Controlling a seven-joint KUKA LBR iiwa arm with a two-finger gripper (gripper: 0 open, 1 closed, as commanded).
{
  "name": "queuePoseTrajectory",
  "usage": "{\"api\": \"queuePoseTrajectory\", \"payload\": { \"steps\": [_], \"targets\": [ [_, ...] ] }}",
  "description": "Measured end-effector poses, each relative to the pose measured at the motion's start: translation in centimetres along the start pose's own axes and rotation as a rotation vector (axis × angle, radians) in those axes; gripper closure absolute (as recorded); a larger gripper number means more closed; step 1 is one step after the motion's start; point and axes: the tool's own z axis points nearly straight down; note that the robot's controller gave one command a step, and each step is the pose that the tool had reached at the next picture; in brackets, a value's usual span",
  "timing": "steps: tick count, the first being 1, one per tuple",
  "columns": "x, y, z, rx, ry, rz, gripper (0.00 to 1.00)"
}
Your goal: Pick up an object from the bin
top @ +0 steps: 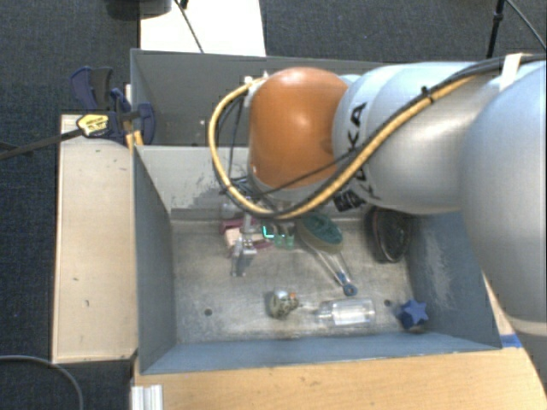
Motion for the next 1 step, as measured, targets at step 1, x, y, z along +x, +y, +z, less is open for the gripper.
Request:
{"api": "queuePoseTrajectory", "payload": {
  "steps": [1],
  "targets": [
    [-3.32,-5.49,8.85,-0.008,-0.024,0.125,0.00]
  ]
}}
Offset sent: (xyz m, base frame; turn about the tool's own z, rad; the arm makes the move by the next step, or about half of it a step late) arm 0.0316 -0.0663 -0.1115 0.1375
